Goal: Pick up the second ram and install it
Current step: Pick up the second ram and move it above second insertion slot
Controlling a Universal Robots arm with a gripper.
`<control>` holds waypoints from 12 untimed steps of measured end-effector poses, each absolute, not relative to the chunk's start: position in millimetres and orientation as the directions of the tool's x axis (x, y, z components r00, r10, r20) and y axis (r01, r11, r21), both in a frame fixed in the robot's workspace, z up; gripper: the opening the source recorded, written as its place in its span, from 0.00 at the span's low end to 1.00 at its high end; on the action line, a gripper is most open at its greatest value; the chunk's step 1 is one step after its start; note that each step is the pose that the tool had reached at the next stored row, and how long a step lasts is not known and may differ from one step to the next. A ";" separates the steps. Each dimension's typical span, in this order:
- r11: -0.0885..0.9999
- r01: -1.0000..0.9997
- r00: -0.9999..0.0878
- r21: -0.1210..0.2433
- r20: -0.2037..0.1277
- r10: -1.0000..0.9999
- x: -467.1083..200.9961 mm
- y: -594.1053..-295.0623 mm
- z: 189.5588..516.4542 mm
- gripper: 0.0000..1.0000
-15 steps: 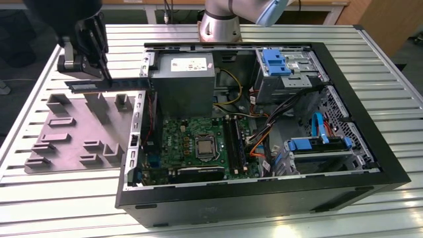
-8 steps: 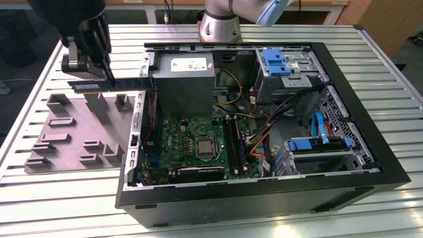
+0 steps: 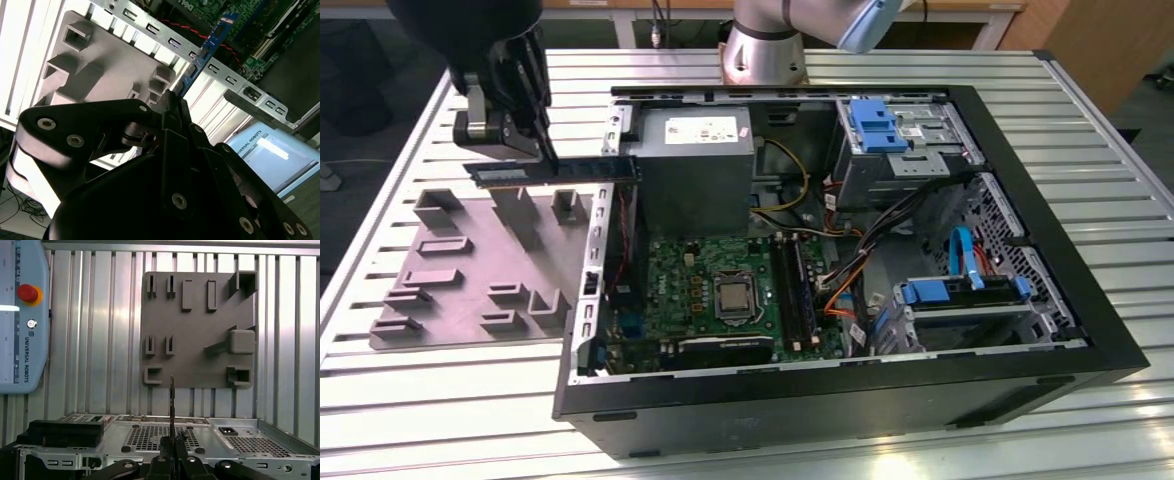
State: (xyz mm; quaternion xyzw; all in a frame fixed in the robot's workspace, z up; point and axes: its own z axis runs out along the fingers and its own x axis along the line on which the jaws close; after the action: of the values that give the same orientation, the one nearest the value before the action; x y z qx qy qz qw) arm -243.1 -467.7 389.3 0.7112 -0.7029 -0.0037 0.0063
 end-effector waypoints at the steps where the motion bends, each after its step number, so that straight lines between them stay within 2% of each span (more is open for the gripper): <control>1: -0.012 -1.000 0.012 0.014 0.003 -1.000 -242.4 -467.7 389.2 0.14; 12: -0.012 -1.000 0.012 0.014 0.004 -1.000 -235.4 -467.7 389.3 0.14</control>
State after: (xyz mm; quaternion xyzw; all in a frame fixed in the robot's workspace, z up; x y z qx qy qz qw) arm -235.4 -467.7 389.3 0.7112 -0.7029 -0.0037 0.0063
